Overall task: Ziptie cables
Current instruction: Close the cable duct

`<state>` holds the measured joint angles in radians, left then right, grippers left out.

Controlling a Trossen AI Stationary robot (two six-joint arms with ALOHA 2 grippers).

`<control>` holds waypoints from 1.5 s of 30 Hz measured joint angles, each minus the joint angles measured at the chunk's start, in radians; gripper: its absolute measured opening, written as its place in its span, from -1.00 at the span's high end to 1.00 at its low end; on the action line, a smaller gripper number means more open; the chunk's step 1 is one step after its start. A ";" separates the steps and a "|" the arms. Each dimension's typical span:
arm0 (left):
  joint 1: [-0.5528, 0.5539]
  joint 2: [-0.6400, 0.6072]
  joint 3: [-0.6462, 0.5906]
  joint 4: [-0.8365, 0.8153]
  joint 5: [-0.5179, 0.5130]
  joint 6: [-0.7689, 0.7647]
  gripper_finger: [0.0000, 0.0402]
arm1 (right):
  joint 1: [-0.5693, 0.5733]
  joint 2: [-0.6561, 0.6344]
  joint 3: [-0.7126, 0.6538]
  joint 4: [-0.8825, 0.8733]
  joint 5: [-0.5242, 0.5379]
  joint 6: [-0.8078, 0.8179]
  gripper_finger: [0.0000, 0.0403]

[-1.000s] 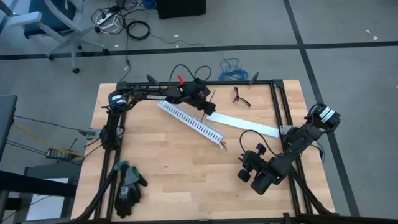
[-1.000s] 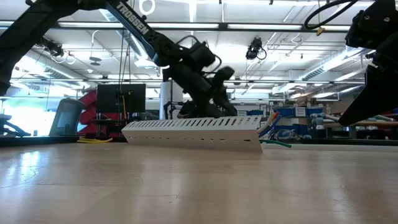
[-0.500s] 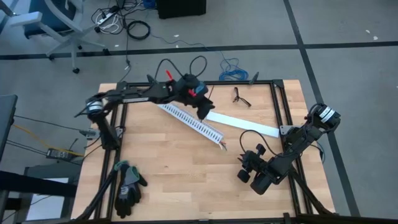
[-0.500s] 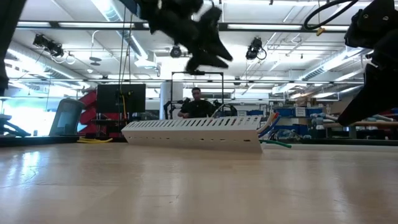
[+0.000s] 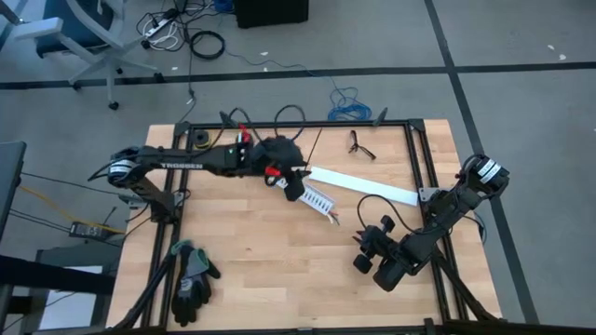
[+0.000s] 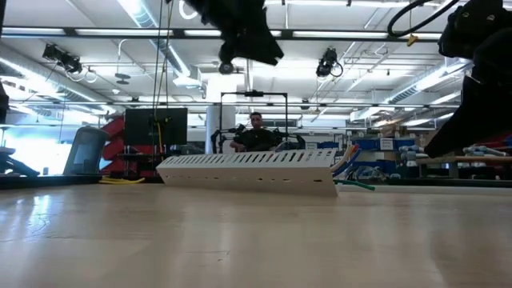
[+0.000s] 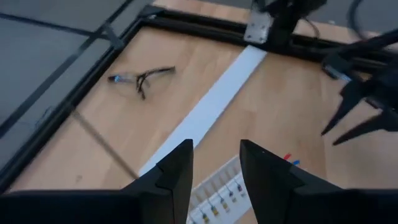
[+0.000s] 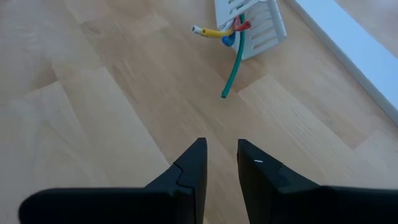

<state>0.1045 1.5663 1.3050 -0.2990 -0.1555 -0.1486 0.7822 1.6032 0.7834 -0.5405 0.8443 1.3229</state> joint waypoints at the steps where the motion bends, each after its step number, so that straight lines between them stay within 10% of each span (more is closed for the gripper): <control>1: -0.007 -0.012 -0.046 0.045 -0.022 -0.018 0.30 | 0.000 0.000 0.000 0.005 0.000 -0.001 0.63; 18: 0.123 -0.295 -0.909 0.765 -0.125 -0.303 0.30 | -0.006 0.000 0.000 0.081 0.000 -0.044 0.63; 45: 0.510 -0.111 -0.628 0.374 0.161 -0.111 0.30 | -0.099 0.000 0.000 0.136 0.000 -0.124 0.63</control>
<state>0.6144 1.4555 0.6772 0.0752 0.0053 -0.2598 0.6834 1.6030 0.7834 -0.4049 0.8448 1.1990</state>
